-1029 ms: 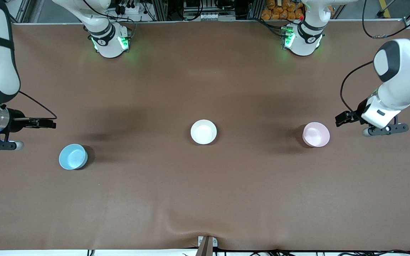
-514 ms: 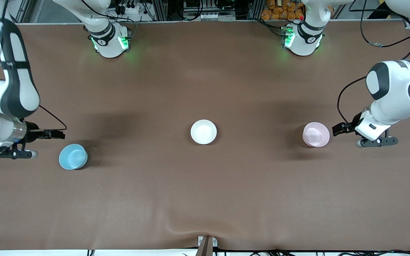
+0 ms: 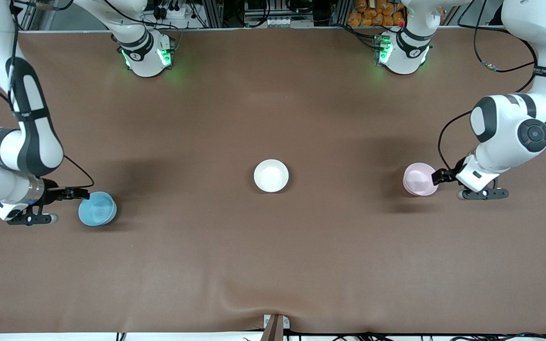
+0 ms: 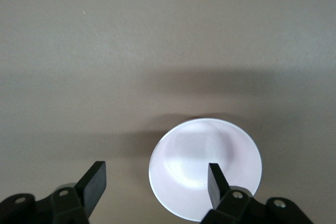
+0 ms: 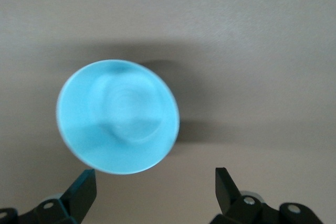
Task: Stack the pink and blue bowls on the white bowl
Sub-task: 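Grip the blue bowl with the right gripper while the left gripper grips the pink bowl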
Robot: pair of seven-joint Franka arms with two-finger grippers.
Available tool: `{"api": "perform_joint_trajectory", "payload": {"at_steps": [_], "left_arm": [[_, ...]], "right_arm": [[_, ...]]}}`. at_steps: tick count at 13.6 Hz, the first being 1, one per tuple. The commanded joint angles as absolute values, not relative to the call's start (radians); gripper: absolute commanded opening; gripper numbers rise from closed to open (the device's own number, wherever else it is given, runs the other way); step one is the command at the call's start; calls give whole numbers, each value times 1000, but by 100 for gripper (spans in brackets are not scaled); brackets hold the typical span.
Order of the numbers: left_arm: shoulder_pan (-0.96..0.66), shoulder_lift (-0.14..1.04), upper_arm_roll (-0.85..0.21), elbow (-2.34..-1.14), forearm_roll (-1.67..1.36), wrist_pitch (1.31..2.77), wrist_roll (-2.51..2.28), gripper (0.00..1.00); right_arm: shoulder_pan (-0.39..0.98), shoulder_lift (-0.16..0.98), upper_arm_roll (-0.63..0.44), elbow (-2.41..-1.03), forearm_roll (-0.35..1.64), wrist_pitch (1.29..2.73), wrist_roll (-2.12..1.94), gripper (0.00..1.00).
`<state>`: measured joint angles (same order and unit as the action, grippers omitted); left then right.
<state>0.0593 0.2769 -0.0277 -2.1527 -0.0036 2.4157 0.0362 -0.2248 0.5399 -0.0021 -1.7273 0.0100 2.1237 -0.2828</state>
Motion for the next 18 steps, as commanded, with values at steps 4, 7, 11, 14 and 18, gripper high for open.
{"api": "perform_joint_trajectory", "payload": {"at_steps": [4, 7, 11, 14, 18], "left_arm": [[71, 262, -32, -2220, -6, 2445, 80, 72], [100, 271, -34, -2220, -6, 2445, 120, 68], [100, 299, -34, -2220, -8, 2447, 120, 58], [100, 314, -35, -2214, -24, 2447, 120, 54], [90, 348, -37, -2210, -58, 2477, 120, 45]], "right_arm": [[-219, 636, 15, -1637, 8, 2132, -321, 100], [-225, 649, 17, -1641, 8, 2152, -333, 100], [-244, 649, 18, -1651, 15, 2152, -354, 100], [-244, 649, 18, -1651, 15, 2152, -357, 100], [-247, 644, 18, -1692, 17, 2201, -357, 100]]}}
